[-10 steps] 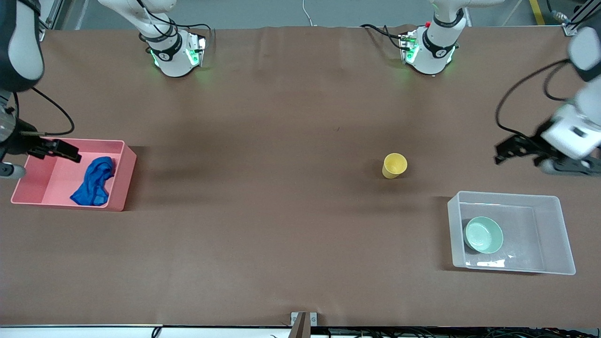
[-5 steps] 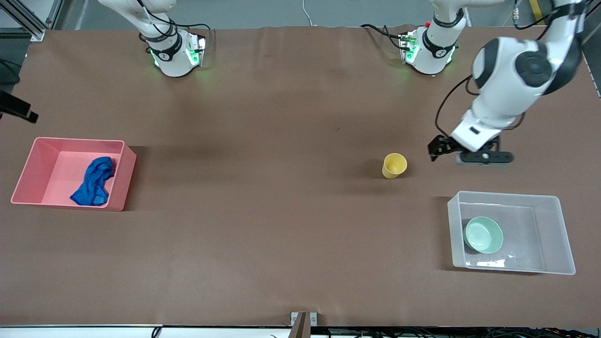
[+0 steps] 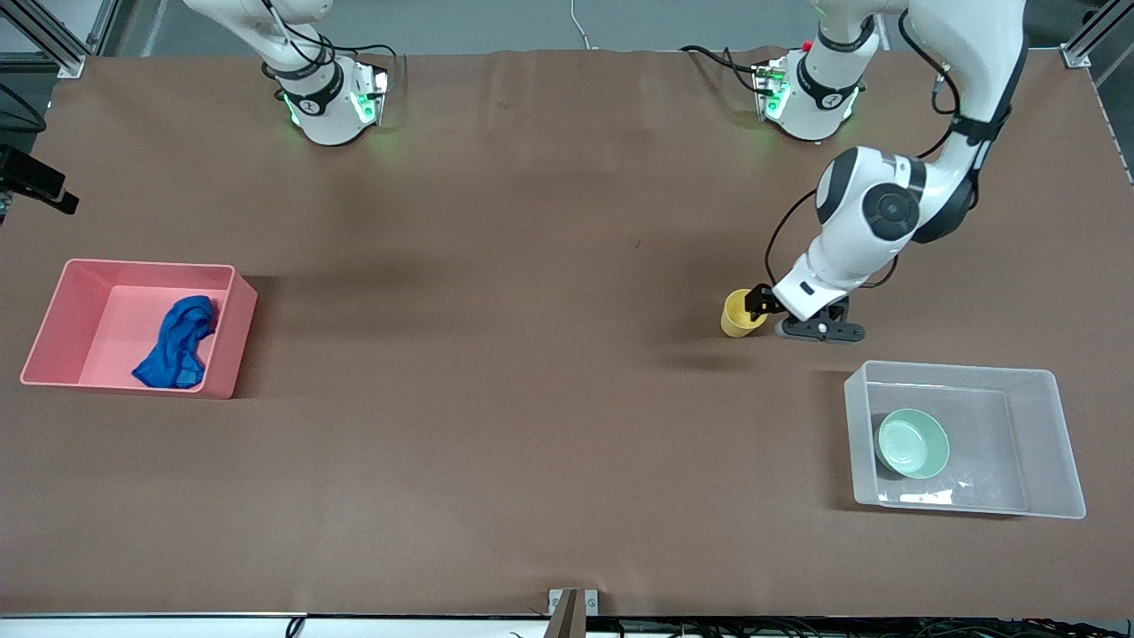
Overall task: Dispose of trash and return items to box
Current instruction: 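Close the left gripper on the yellow cup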
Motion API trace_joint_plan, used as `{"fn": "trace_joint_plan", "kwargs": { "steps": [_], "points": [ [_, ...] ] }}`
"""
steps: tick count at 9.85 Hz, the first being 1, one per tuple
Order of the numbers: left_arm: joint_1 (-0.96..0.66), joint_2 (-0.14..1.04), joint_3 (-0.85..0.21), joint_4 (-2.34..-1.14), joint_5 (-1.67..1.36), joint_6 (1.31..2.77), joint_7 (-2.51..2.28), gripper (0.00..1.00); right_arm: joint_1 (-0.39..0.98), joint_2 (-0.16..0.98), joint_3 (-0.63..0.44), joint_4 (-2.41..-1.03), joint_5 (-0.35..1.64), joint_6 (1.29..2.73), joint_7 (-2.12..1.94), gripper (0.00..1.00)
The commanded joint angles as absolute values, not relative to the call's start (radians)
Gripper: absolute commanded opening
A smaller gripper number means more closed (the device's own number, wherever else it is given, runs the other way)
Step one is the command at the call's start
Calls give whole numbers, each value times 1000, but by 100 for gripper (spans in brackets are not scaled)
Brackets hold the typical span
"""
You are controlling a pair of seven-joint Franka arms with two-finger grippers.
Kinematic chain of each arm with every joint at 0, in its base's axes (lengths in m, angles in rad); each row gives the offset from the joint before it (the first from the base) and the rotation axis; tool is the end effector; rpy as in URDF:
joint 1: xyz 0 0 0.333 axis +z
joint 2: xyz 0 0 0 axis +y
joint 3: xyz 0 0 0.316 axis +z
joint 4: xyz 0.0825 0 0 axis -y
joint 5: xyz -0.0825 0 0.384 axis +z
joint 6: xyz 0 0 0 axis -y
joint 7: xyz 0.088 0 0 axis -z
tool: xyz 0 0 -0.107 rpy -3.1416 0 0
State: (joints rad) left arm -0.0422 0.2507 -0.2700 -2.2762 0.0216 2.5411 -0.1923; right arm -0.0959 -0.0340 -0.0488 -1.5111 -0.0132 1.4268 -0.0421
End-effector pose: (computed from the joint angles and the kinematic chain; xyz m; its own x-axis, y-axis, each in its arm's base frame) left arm 0.5110 -0.1663 0.2517 0.9917 -0.1280 0.0133 -0.1286 -0.9901 0.0572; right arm 0.5230 -0.0783 0.6584 0.9933 -0.1040 -0.0507 -0.1037 -0.9946 0.0094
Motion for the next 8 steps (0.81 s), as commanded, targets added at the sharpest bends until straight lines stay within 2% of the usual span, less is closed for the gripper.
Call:
{"fn": "trace_joint_plan", "kwargs": {
  "steps": [1,2,3,4,7,8],
  "points": [
    [-38,316,-288,-2280,52,2551,-201,96,-80,-49,-74,-1529,-14,1437,-81,100],
    [-38,318,-290,-2283,52,2551,-204,62,-74,-51,-75,-1529,-15,1436,-81,100],
    [-40,334,-307,-2281,52,2551,-207,20,-66,-51,-77,-1528,-17,1440,-81,100],
    [-37,337,-308,-2283,52,2548,-207,3,-42,-51,-107,-1528,-18,1440,-81,100],
    [-37,321,-310,-2286,52,2536,-207,0,-38,-49,-118,-1526,-12,1462,-81,100],
    [-37,292,-311,-2283,52,2490,-204,0,-43,-46,-114,-1526,-11,1466,-83,100]
  ]
}}
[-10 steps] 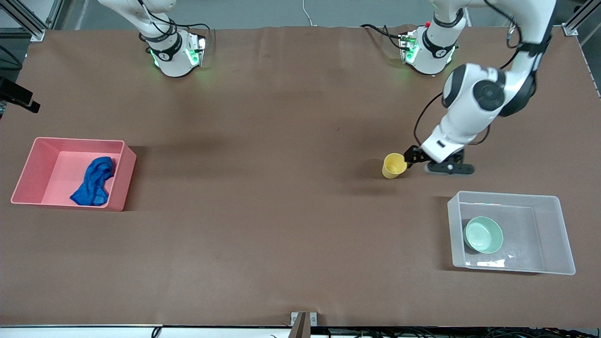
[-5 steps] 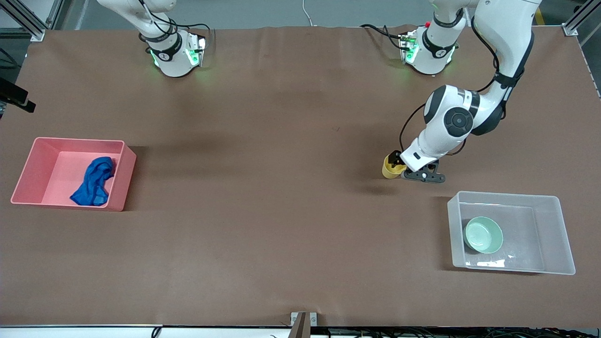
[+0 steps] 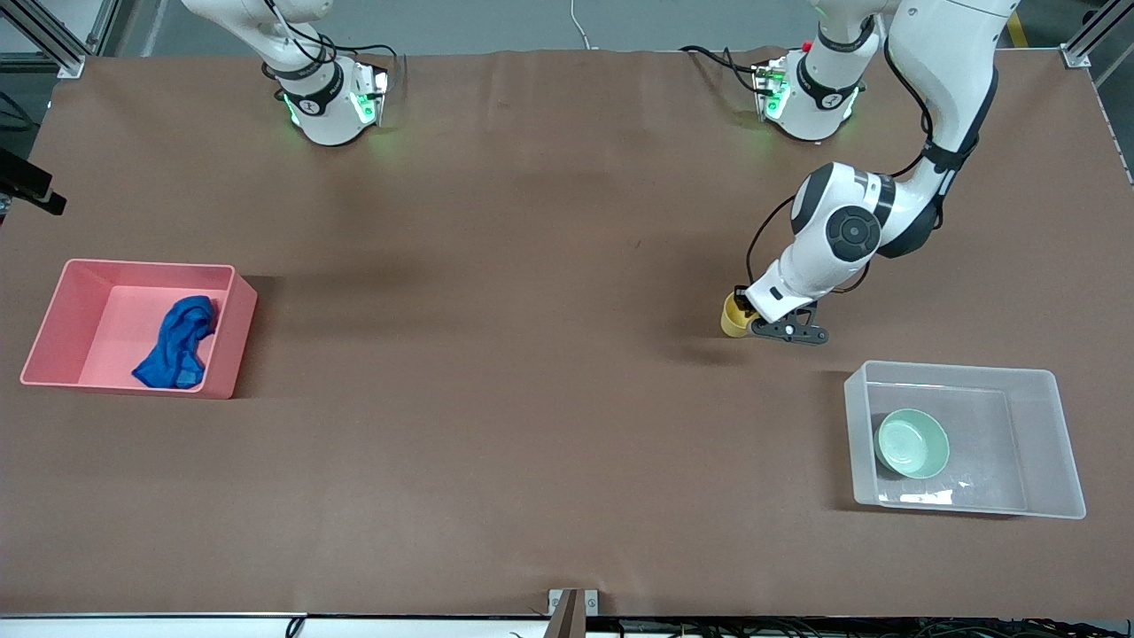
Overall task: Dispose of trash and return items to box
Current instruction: 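Close the left gripper on the yellow cup, then carry the yellow cup with the left gripper into the clear bin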
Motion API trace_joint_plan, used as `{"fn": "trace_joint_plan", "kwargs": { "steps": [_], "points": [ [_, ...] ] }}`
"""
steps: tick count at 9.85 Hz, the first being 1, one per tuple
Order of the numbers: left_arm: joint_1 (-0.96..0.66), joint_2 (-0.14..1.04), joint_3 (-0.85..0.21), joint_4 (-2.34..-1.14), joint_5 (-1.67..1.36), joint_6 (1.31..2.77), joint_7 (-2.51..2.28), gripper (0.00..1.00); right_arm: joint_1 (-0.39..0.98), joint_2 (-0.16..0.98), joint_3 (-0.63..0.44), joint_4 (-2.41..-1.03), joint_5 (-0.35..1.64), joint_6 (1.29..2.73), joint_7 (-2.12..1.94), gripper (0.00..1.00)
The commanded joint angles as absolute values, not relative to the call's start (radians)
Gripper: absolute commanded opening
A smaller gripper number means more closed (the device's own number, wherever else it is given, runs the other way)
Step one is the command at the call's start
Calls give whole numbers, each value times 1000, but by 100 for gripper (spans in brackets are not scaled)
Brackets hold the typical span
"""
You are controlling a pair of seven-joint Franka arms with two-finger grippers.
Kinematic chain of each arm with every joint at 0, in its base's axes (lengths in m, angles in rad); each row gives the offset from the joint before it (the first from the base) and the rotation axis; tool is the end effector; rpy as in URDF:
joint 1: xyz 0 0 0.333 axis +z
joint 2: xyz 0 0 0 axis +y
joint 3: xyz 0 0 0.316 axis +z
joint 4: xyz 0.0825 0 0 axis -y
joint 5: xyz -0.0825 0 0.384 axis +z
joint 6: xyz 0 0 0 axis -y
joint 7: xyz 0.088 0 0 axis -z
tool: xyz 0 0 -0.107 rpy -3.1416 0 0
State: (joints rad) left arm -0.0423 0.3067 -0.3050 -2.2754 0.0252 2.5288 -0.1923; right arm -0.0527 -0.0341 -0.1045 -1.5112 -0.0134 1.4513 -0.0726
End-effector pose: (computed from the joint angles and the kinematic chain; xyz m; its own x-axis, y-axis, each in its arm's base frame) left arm 0.4988 -0.1838 0.2237 0.9849 -0.1651 -0.0521 -0.1614 -0.9845 0.0683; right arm 0.5246 -0.0859 0.6604 0.9959 -0.0859 -0.0266 -0.0857 -0.9963 0.0079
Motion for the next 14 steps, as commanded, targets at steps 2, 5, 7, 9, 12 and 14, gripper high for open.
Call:
{"fn": "trace_joint_plan", "kwargs": {
  "steps": [2,5,7,9,12,14],
  "points": [
    [-28,214,-301,-2245,51,2410,-178,0,-37,-37,-112,-1513,-11,1466,-83,100],
    [-26,224,-186,-1972,37,2278,-175,0,-37,-21,-112,-1482,-6,1465,-83,100],
    [-25,291,-106,-1820,37,2269,-122,0,-32,-21,-112,-1482,-8,1465,-83,100],
    [-23,375,1,-1725,35,2269,-8,0,-26,-21,-112,-1482,-9,1466,-83,100],
    [-5,567,116,-1557,-53,2267,209,0,-22,-21,-112,-1482,-2,1468,-83,100],
    [-3,624,181,-1542,-144,2263,334,0,-21,-21,-113,-1482,-2,1468,-83,100]
  ]
}}
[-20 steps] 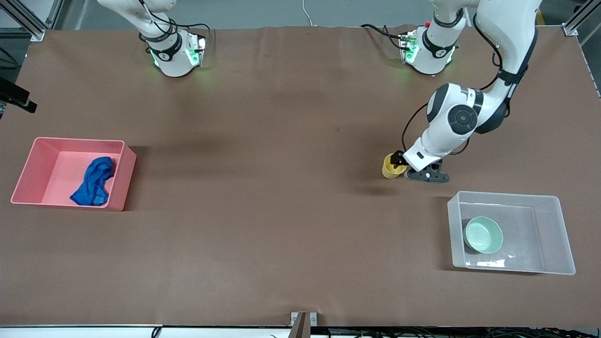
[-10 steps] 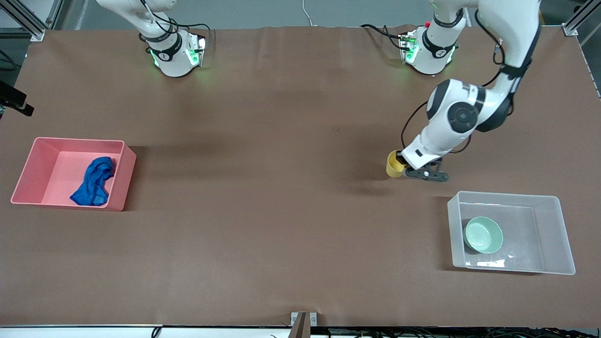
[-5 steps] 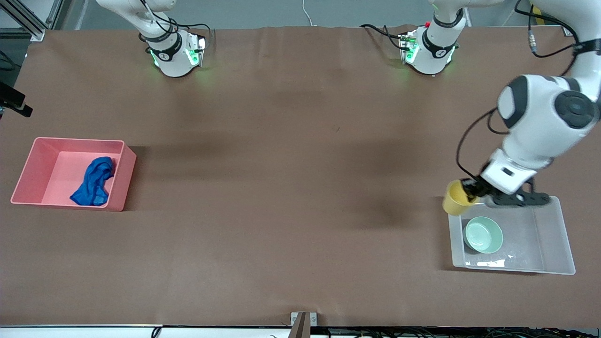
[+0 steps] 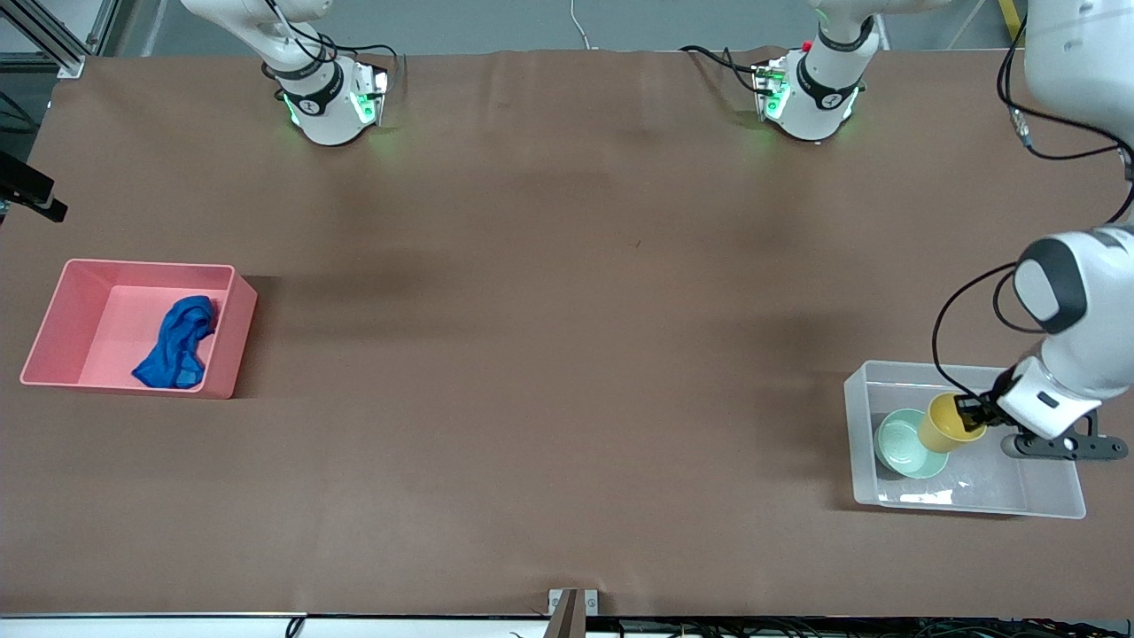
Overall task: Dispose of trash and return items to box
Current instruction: 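Carry the yellow cup with the left gripper into the clear bin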
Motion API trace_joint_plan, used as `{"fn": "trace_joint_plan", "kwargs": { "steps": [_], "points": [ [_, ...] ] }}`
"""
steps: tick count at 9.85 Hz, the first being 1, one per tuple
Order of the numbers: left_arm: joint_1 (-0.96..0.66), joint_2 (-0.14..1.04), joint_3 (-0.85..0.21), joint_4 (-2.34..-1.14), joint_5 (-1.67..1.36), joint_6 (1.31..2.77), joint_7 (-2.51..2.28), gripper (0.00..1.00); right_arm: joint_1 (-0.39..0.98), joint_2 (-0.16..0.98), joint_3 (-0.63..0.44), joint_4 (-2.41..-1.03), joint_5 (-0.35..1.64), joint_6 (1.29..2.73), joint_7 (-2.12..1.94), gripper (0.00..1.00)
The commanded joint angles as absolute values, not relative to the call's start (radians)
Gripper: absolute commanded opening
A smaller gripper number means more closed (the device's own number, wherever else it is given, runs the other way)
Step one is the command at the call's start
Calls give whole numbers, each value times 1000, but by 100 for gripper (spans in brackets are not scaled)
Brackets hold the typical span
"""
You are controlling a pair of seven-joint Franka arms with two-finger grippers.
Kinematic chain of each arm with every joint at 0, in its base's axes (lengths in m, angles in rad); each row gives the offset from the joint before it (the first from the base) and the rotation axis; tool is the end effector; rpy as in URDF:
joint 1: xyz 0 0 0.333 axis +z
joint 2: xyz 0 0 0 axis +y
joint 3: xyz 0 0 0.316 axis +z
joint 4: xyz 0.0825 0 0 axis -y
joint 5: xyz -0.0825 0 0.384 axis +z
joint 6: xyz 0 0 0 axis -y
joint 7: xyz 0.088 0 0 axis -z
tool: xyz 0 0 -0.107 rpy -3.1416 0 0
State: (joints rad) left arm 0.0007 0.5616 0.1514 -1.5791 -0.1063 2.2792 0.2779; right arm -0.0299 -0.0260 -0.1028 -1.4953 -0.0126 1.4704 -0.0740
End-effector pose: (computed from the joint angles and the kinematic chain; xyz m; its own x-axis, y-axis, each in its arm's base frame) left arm 0.7024 0.0890 0.3286 0.9855 -0.0924 0.1422 -0.0889 -0.9956 -0.0307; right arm 0.5311 -0.0732 0.6650 0.9982 -0.0599 0.0002 -0.0599 -0.9982 0.0099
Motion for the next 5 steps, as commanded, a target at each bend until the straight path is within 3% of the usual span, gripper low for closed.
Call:
{"fn": "trace_joint_plan", "kwargs": {
  "steps": [1,5],
  "points": [
    [-3,644,183,-1543,-144,2263,336,1,-21,-21,-112,-1482,-2,1468,-83,100],
    [-5,658,181,-1654,-144,2263,337,5,-17,-21,-112,-1482,-3,1466,-83,100]
  ]
}}
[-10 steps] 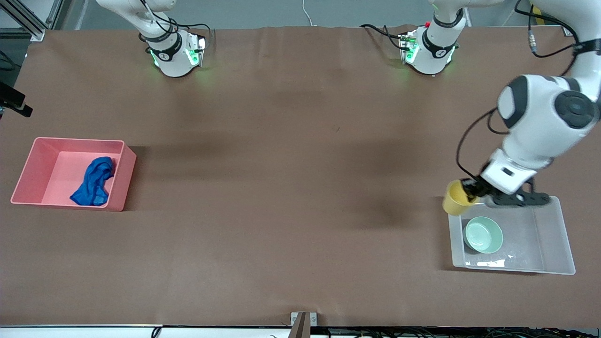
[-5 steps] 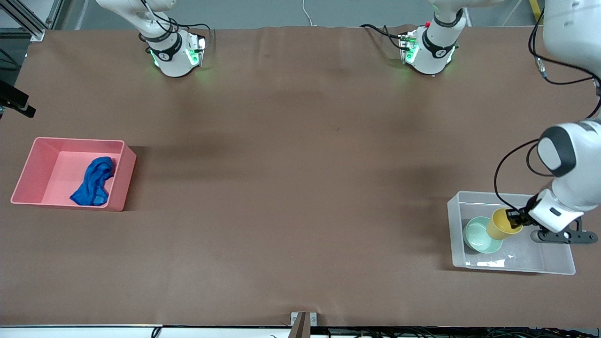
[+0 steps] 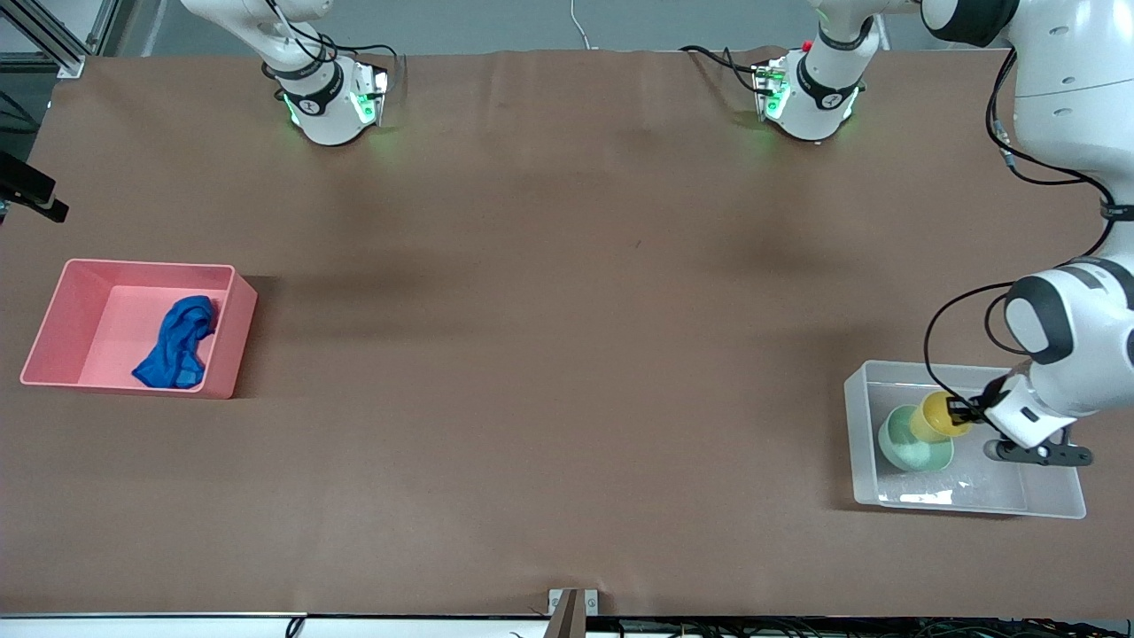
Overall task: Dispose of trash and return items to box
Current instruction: 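Carry the yellow cup with the left gripper into the clear bin, then set the cup into the green bowl and open the left gripper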
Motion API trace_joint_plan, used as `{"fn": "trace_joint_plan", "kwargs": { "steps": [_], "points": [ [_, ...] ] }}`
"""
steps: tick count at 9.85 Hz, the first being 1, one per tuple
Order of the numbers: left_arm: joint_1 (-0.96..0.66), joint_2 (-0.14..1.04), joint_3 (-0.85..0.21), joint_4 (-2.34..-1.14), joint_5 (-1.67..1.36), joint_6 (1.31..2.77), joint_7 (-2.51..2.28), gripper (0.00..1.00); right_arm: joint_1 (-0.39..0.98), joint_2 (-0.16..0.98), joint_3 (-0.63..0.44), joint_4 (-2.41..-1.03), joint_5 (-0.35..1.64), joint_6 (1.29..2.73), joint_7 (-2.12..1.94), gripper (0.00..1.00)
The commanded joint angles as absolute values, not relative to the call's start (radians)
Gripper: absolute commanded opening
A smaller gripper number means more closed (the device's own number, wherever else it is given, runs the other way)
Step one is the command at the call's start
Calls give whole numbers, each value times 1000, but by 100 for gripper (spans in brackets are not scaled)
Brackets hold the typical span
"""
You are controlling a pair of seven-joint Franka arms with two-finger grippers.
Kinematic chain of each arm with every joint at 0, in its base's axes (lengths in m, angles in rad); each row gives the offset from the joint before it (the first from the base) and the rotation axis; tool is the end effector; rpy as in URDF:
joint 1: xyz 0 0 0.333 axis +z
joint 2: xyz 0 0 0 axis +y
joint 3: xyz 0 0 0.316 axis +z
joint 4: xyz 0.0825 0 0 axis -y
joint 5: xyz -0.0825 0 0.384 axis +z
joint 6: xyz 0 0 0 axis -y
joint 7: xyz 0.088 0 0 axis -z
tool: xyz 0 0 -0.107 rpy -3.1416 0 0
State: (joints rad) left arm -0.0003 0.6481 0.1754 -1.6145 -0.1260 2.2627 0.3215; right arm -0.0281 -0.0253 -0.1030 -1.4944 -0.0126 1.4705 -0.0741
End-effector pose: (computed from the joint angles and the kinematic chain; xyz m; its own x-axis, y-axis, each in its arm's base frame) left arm 0.6861 0.1020 0.2521 0.9948 -0.1018 0.0090 -0.1017 -0.9948 -0.0111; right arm 0.5314 -0.0724 0.6651 0.9983 -0.0582 0.0005 -0.0582 -0.9983 0.0100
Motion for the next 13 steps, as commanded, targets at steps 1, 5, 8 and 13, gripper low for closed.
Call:
{"fn": "trace_joint_plan", "kwargs": {
  "steps": [1,5,8,13],
  "points": [
    [-5,658,183,-1658,-143,2263,337,33,-17,-23,-112,-1482,-2,1465,-83,100],
    [-14,614,178,-1593,-144,2263,321,100,-15,-23,-112,-1482,-6,1466,-83,100],
    [-20,499,170,-1597,-144,2222,318,100,-15,-23,-112,-1482,-6,1466,-81,100],
    [-26,165,19,-1608,-40,1848,38,100,-21,-20,-113,-1482,-11,1468,-81,100]
  ]
}}
